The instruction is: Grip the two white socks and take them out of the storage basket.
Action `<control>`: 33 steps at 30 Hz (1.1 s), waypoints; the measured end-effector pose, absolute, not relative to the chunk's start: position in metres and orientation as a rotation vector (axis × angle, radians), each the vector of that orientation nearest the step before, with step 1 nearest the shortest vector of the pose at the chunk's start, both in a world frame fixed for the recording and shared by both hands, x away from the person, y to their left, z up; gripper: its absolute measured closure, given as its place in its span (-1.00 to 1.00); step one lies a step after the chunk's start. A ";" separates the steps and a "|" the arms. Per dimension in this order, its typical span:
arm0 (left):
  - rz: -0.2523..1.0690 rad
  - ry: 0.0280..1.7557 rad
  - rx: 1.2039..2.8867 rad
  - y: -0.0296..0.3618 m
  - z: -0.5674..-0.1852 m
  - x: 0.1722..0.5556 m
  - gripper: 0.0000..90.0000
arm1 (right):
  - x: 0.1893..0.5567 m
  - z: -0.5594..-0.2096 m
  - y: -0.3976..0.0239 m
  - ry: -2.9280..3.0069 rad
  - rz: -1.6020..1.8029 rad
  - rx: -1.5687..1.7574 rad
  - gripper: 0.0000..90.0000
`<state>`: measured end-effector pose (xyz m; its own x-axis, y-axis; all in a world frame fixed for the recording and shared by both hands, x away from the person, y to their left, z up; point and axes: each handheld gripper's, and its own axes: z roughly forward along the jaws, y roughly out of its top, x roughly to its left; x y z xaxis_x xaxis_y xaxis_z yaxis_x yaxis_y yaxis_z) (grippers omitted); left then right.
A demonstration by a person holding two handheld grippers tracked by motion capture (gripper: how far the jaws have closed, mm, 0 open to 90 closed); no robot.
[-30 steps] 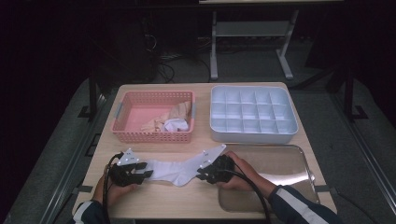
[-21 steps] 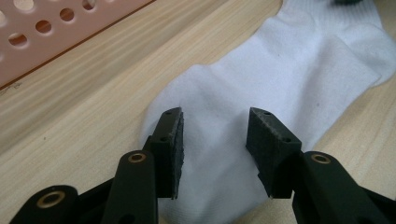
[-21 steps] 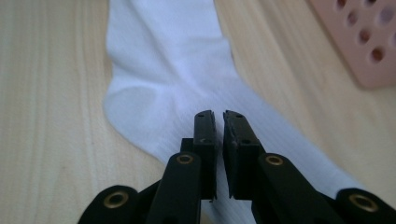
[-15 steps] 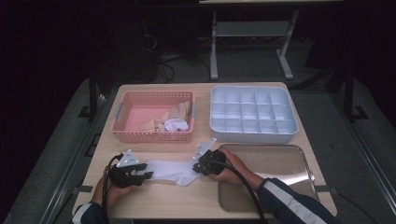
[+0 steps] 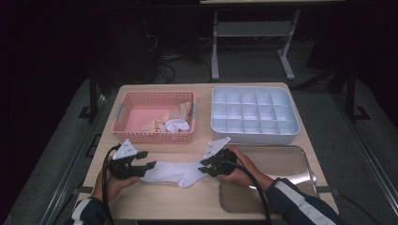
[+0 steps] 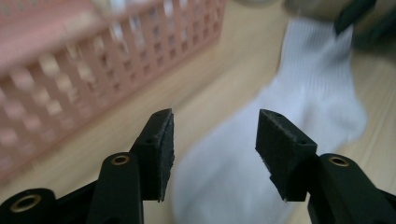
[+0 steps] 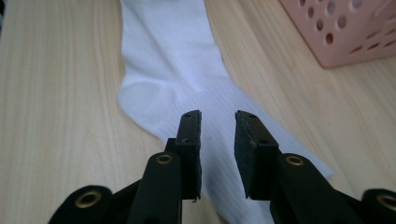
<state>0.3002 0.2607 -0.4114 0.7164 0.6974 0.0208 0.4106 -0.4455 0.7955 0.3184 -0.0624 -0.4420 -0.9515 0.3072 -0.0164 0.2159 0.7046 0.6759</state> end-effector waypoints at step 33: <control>0.447 0.943 2.347 0.173 -0.395 0.442 0.79 | 0.313 -0.454 -0.060 2.821 1.062 0.421 0.16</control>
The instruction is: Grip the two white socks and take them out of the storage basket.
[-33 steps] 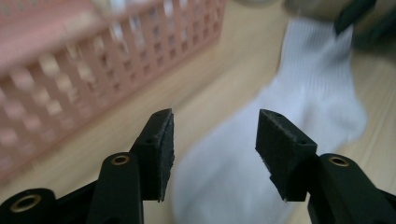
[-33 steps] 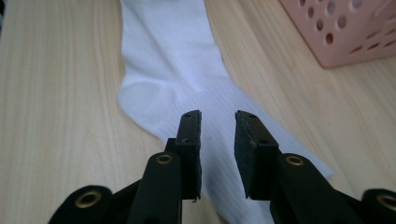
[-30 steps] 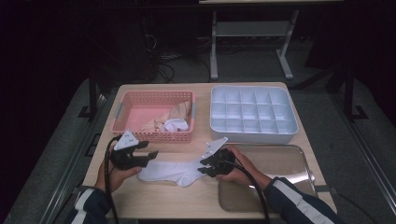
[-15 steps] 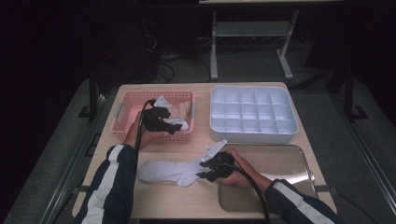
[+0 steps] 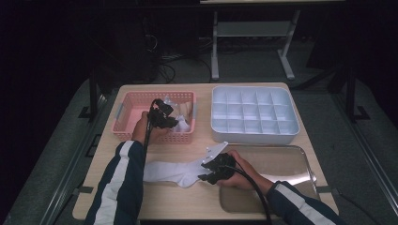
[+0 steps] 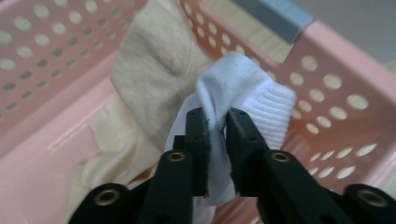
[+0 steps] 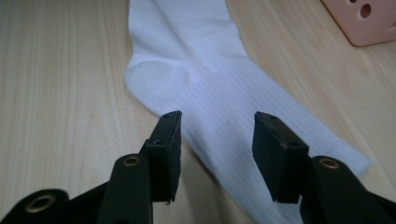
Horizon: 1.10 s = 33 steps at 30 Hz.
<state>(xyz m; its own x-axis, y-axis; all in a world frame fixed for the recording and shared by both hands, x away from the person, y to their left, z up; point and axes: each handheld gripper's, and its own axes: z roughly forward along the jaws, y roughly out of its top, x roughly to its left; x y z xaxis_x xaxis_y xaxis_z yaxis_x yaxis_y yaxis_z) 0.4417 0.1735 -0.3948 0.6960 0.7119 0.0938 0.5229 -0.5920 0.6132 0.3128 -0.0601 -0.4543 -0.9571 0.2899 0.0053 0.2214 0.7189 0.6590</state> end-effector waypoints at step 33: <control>0.509 0.685 2.024 0.214 -0.286 0.325 0.89 | 0.316 -0.431 -0.075 2.708 1.200 0.521 0.18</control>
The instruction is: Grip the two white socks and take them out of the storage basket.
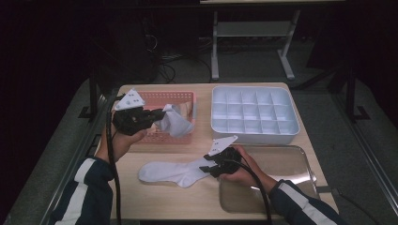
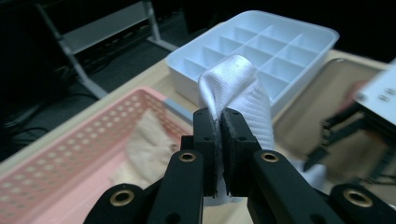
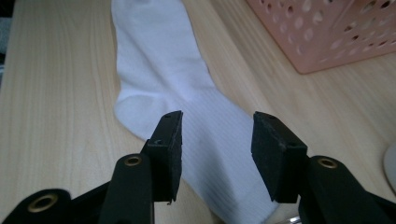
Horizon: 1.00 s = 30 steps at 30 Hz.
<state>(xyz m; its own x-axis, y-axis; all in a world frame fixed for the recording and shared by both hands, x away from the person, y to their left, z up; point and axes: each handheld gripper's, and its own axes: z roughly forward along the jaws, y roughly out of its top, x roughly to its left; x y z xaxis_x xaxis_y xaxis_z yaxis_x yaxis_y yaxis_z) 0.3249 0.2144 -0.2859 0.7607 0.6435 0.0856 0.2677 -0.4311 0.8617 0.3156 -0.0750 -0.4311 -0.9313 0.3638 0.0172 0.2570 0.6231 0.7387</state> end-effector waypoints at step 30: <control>0.295 0.900 2.099 0.256 -0.424 0.289 0.03 | 0.302 -0.443 -0.045 2.829 1.161 0.345 0.20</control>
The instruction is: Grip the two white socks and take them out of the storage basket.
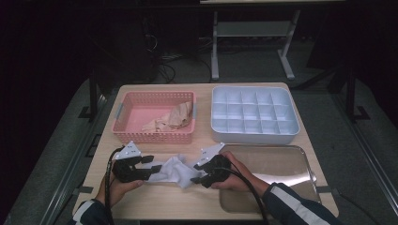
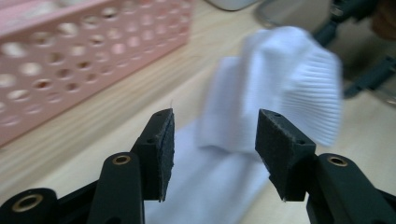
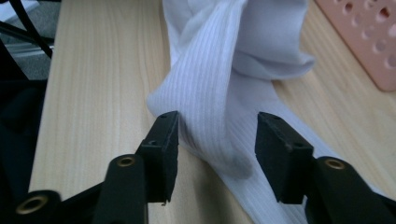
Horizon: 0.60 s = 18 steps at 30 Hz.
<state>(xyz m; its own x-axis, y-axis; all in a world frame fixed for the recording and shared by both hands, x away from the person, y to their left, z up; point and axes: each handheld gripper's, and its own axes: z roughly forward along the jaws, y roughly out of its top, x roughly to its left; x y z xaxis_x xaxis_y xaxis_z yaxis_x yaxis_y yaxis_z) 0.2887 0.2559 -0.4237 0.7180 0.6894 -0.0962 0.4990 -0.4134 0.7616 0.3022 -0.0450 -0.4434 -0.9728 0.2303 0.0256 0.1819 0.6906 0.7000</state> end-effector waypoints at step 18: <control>0.175 0.764 2.227 0.199 -0.440 0.346 -0.23 | 0.281 -0.423 -0.067 2.961 1.073 0.156 0.90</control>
